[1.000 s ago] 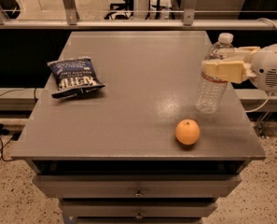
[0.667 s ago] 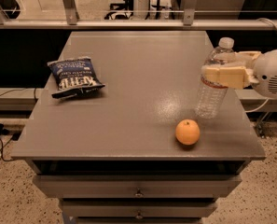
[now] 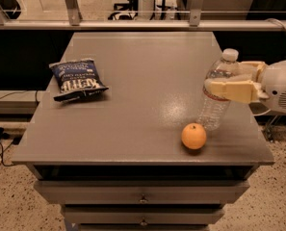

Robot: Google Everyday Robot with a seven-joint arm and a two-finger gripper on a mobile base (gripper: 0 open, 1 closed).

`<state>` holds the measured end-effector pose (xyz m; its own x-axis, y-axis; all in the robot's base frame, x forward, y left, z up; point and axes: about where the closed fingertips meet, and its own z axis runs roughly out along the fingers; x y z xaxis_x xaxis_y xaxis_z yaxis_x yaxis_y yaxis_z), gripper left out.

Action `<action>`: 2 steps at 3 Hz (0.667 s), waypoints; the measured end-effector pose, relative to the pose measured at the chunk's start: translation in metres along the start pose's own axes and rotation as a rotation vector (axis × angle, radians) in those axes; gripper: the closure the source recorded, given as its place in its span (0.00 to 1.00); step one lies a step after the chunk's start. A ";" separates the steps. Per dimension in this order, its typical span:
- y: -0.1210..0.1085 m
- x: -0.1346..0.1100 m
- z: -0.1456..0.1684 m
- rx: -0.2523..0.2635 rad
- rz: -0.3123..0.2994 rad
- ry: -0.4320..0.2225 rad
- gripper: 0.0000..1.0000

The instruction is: Move water bottle near orange

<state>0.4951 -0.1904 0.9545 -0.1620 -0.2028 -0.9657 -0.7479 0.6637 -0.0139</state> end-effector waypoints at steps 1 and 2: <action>0.009 0.005 -0.006 -0.051 -0.042 -0.014 0.59; 0.013 0.010 -0.013 -0.076 -0.056 -0.023 0.37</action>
Offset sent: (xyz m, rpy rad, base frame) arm -0.0300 -0.0126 -0.0123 -0.0014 -0.0531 0.1148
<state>0.4758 -0.1931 0.9478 -0.1045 -0.2212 -0.9696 -0.8023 0.5948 -0.0492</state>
